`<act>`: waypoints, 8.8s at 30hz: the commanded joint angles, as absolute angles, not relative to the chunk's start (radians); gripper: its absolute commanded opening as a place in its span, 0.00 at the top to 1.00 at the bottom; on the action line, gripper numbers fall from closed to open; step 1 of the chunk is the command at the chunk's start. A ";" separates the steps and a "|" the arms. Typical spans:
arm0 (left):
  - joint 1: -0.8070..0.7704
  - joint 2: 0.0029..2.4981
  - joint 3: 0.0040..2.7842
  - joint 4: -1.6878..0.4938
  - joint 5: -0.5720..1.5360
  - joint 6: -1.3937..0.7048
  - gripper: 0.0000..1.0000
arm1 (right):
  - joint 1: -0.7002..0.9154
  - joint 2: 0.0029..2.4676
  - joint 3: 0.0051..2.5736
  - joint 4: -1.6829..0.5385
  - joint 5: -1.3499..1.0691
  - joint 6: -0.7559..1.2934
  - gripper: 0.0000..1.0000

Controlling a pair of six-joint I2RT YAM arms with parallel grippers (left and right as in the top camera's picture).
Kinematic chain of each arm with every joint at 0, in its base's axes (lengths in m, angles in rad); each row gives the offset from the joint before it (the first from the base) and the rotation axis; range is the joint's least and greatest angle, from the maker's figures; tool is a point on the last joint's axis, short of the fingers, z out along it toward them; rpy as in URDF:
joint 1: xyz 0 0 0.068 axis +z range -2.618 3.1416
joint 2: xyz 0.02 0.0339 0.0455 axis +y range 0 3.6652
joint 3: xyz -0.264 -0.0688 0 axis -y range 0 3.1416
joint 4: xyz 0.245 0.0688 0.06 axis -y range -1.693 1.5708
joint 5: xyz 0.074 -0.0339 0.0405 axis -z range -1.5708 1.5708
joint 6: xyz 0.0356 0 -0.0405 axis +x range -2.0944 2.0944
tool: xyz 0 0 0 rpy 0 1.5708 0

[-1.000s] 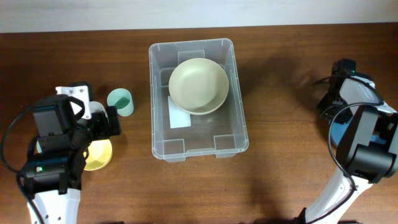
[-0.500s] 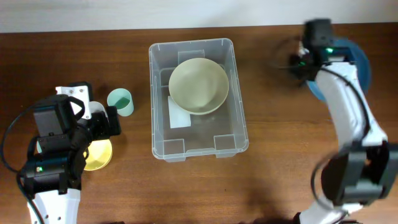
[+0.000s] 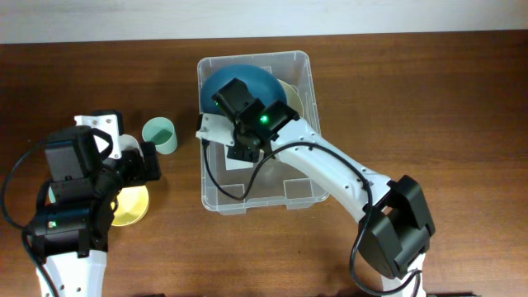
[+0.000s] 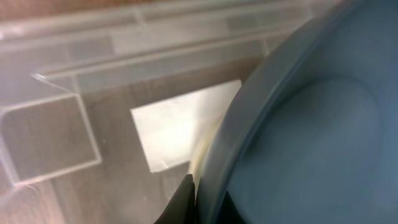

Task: Pack container

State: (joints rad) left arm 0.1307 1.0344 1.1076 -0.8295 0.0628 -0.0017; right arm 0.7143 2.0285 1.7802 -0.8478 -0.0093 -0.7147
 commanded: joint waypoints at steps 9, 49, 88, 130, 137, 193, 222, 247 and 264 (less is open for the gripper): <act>0.134 1.035 1.123 -0.830 0.056 -0.012 0.01 | 0.630 1.820 1.858 -0.834 0.150 -0.344 0.48; -0.743 1.802 1.705 -1.077 0.041 -0.246 1.00 | -0.101 1.560 1.672 -1.157 -0.011 0.266 0.44; -0.601 1.735 1.855 -1.174 -0.277 -0.563 0.58 | -0.101 1.560 1.672 -1.168 -0.011 0.265 0.44; 0.046 1.843 1.650 -1.151 -0.150 -0.387 0.99 | -0.101 1.560 1.672 -1.166 -0.010 0.265 0.44; -0.180 1.579 1.672 -1.150 -0.071 -0.387 0.99 | -0.101 1.560 1.672 -1.166 0.005 0.266 0.44; 0.031 1.550 1.768 -1.307 -0.095 -0.431 0.13 | 0.088 1.561 1.230 -0.962 -0.263 0.102 0.96; 0.133 1.591 1.768 -1.242 -0.249 -0.207 0.04 | 0.011 1.468 1.442 -0.998 -0.033 0.075 0.52; 0.241 2.188 1.768 -1.010 -0.135 -0.148 0.42 | 0.006 1.398 1.524 -1.085 -0.010 0.075 0.41; 0.117 1.980 2.025 -1.255 -0.009 -0.171 0.99 | 0.006 1.398 1.524 -1.097 0.017 0.075 0.46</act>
State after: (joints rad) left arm 0.1825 2.1342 1.9575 -1.2137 -0.1253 -0.1577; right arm 0.0105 1.3960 1.5211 -1.0962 0.0002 0.0746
